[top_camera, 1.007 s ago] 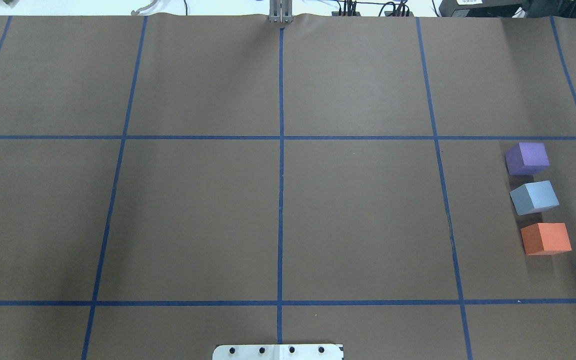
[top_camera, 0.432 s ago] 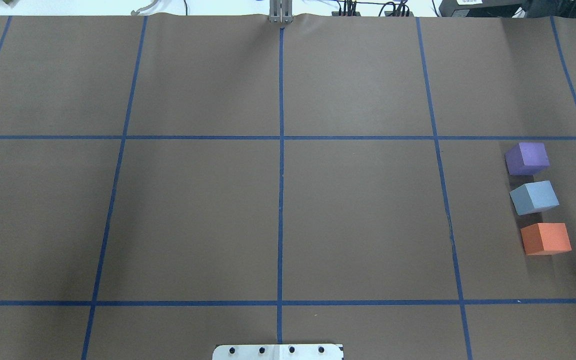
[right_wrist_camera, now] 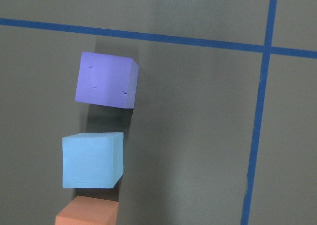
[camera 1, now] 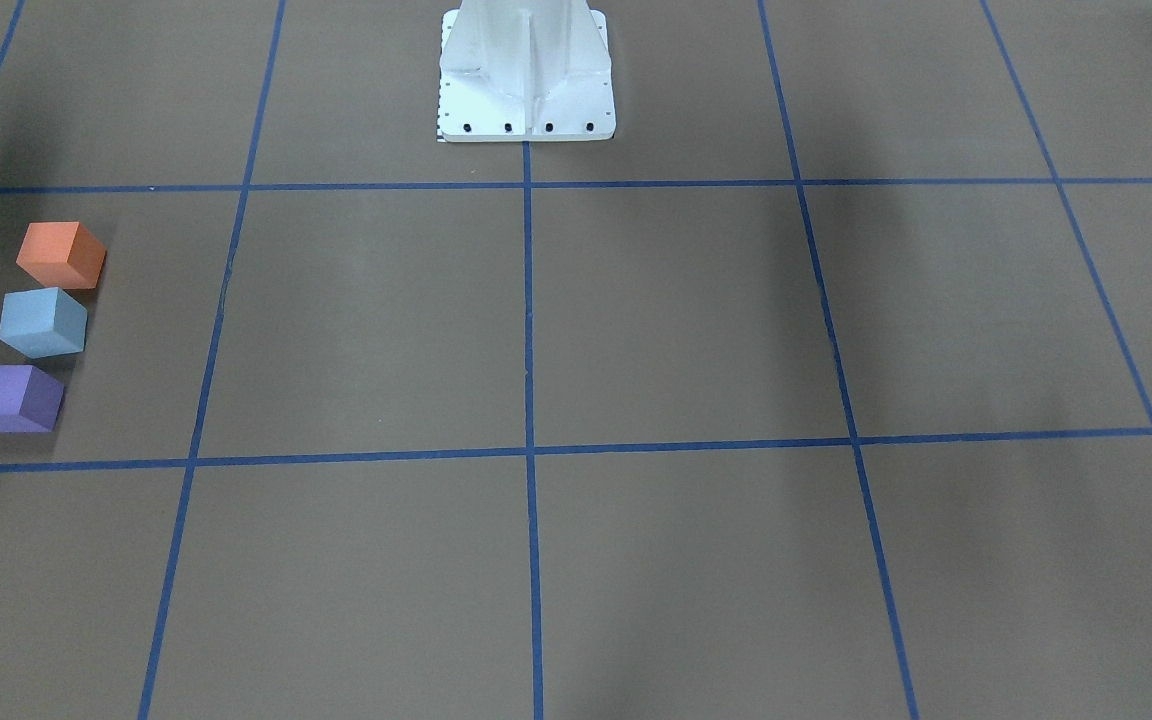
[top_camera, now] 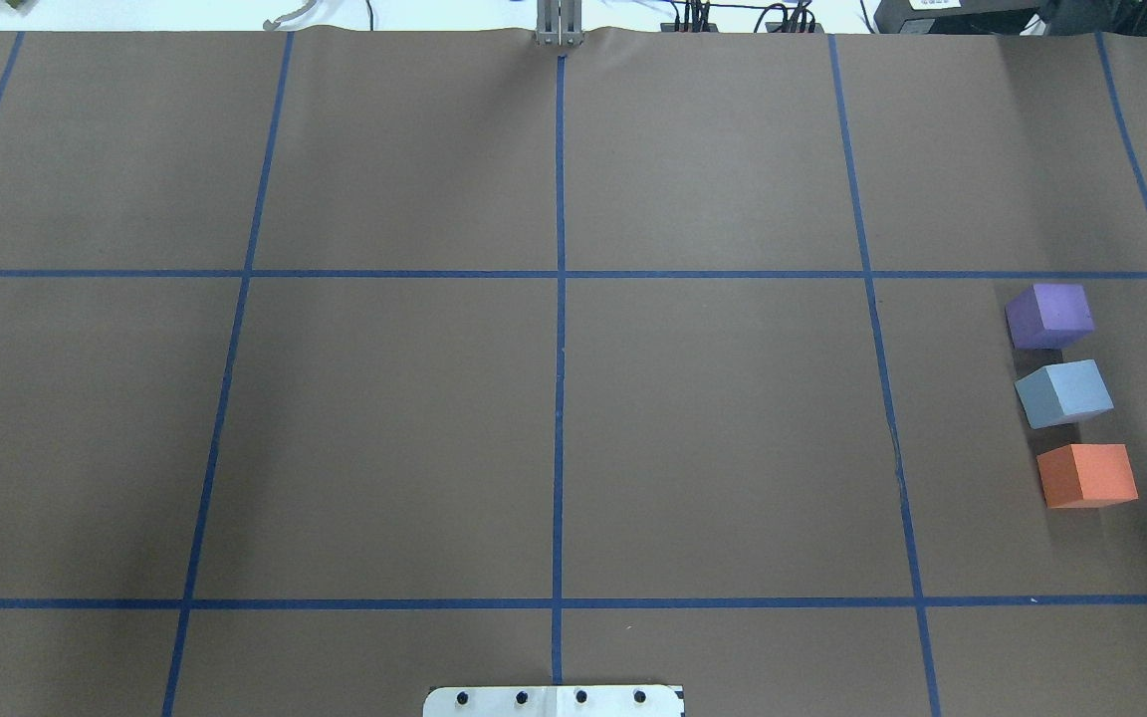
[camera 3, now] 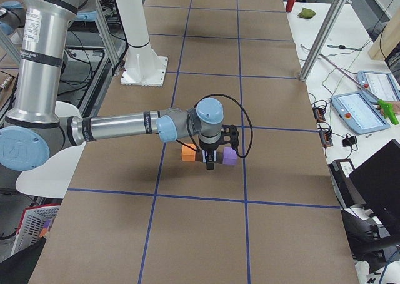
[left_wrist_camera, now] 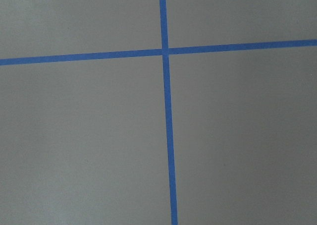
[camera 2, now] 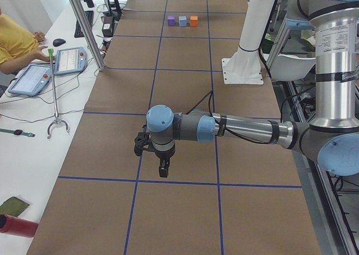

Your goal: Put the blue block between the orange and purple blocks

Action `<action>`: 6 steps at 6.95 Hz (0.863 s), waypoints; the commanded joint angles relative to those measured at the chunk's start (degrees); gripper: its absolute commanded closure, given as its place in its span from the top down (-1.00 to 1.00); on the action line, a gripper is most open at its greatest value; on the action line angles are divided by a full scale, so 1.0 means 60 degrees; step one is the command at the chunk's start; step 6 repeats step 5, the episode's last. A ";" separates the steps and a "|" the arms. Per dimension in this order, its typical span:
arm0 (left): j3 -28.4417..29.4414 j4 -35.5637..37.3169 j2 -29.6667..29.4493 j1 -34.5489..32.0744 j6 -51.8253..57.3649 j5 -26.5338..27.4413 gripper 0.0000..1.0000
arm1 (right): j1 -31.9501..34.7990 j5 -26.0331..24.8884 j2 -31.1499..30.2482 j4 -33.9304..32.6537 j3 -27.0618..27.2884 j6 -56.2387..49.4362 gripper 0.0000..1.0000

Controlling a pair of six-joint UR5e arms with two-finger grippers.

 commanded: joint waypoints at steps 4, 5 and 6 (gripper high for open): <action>-0.0146 -0.0001 0.0021 0.0000 -0.0014 0.0008 1.00 | 0.0147 0.0004 0.0312 -0.0535 -0.0097 -0.0444 1.00; -0.0148 -0.0001 0.0021 0.0000 -0.0014 0.0008 1.00 | 0.0161 0.0004 0.0297 -0.0535 -0.0068 -0.0444 1.00; -0.0148 -0.0001 0.0021 0.0000 -0.0014 0.0008 1.00 | 0.0161 0.0004 0.0297 -0.0535 -0.0068 -0.0444 1.00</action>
